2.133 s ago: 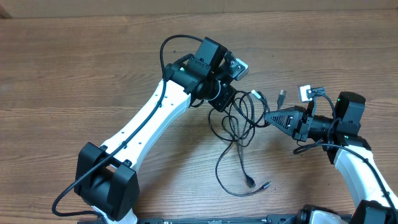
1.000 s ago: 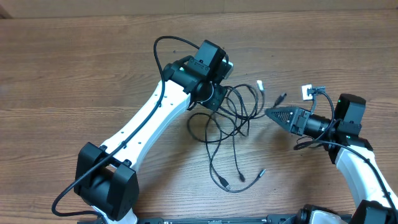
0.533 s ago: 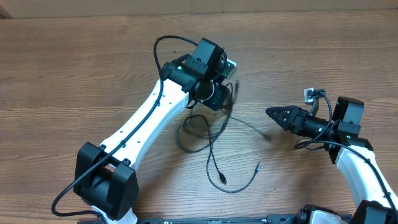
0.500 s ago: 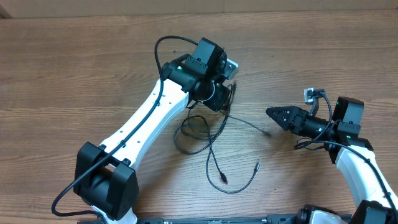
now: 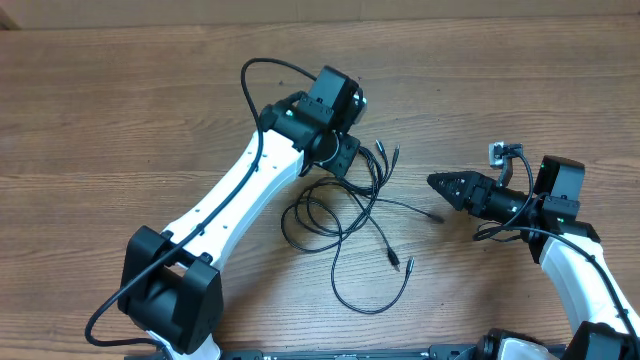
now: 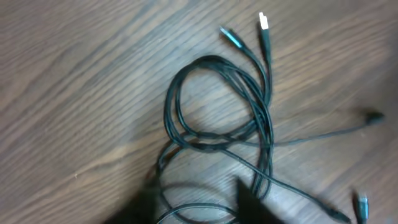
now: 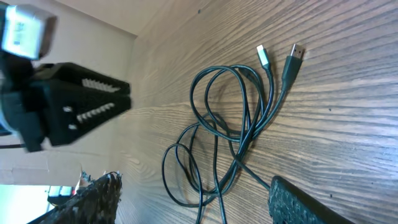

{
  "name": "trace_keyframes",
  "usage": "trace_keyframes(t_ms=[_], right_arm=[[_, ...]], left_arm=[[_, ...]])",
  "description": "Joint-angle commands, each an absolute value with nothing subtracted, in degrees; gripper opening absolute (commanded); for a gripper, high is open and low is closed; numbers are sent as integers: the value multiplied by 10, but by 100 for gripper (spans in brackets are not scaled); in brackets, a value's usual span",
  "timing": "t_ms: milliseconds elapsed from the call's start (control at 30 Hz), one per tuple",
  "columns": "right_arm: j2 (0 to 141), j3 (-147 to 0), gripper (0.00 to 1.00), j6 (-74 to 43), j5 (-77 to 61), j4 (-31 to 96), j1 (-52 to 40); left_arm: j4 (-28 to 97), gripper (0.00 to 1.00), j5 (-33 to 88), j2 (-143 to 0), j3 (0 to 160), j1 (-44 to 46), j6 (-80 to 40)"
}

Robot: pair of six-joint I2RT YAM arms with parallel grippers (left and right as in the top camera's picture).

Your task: Untangle cables

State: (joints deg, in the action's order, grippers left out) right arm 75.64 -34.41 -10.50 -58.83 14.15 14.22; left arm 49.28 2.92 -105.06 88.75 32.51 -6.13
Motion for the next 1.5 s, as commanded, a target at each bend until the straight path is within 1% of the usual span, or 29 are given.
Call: trace_keyframes(t_ms=[0,267,400,500,733,1067,1100,1133,1200,1267,1333,1467], right_arm=[[747,-353,74,-100,-585,139,143],[747,-353,75,-100,-585,139,143],[747,-353,75,-100,-585,139,143],[747,-353,75,-100,-585,139,143],[747,-353,75,-100,-585,139,143],[747,-353,75,-100,-585,137,143],[747,-353,75,-100,-585,137,143],[747,-353,74,-100,-585,137,143],[747,-353,73,-100,-585,137,143],[747,-353,72,-100,-585,137,143],[747,-353,72,-100,-585,137,143],[747,-353,70,-100,-585,137,143]], left_arm=[[455,100,4,-1057,841,322,-131],[357,100,-2,-1057,753,322,-136],[286,100,-6,-1058,703,322,-136],[251,100,-6,-1062,690,322,-138],[217,100,-6,-1128,694,324,-140],[191,100,-19,-1157,694,324,-140],[190,98,-18,-1164,694,324,-140],[189,89,-16,-1168,694,325,-140],[189,65,-15,-1170,694,325,-140],[187,33,-15,-1170,694,326,-140],[188,4,-15,-1170,694,326,-140],[196,4,7,-1169,697,326,-135]])
